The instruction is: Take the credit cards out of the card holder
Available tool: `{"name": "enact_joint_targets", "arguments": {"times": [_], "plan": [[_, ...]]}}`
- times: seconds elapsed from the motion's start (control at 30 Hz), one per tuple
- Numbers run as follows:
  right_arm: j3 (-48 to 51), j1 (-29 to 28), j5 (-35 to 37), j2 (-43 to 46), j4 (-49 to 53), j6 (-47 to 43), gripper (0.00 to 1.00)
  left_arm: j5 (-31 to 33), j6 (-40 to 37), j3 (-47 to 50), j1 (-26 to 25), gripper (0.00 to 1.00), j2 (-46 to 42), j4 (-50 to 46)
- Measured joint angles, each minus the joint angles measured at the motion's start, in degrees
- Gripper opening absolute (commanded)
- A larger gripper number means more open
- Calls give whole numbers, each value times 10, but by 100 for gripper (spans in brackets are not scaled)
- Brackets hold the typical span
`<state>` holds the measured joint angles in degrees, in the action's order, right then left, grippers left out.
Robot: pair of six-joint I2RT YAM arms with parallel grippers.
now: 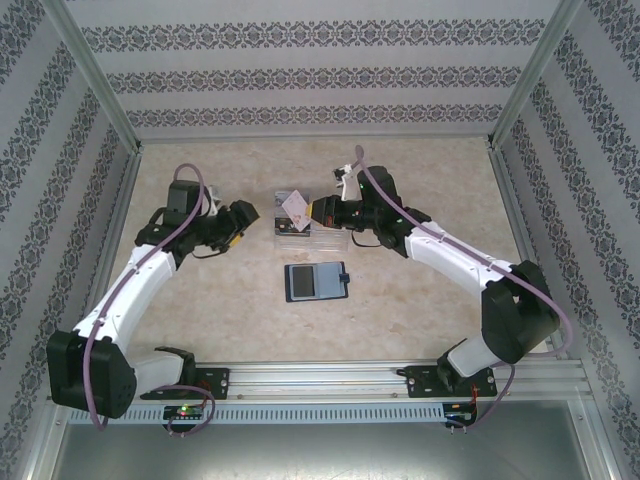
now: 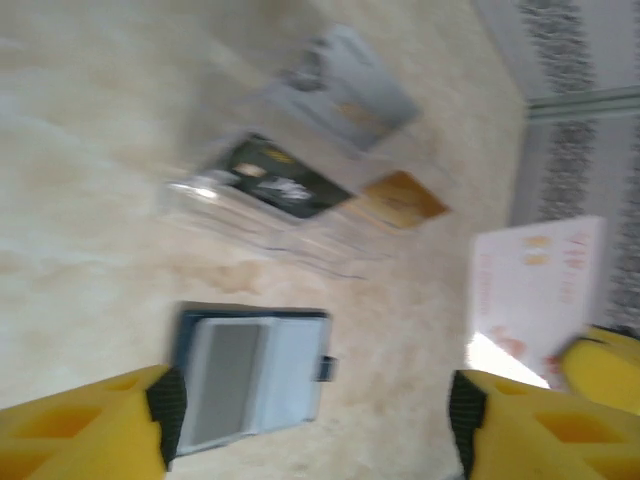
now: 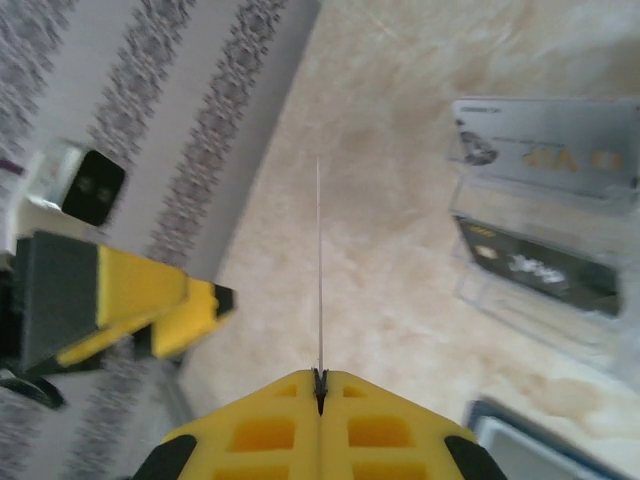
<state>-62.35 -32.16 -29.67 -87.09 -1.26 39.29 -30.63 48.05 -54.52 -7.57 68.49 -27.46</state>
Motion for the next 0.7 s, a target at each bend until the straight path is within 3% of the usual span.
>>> {"name": "enact_joint_targets", "arguments": {"times": [0.17, 0.43, 0.7], "plan": [[-41, -3, 43, -13, 70, -168, 0, 37, -77, -1, 59, 99, -10, -87], [-148, -3, 48, -99, 132, -432, 0, 58, -163, -7, 88, 99, -18, -134], [-289, 5, 26, -202, 196, -622, 0, 56, -194, -10, 91, 99, -6, -138]]}}
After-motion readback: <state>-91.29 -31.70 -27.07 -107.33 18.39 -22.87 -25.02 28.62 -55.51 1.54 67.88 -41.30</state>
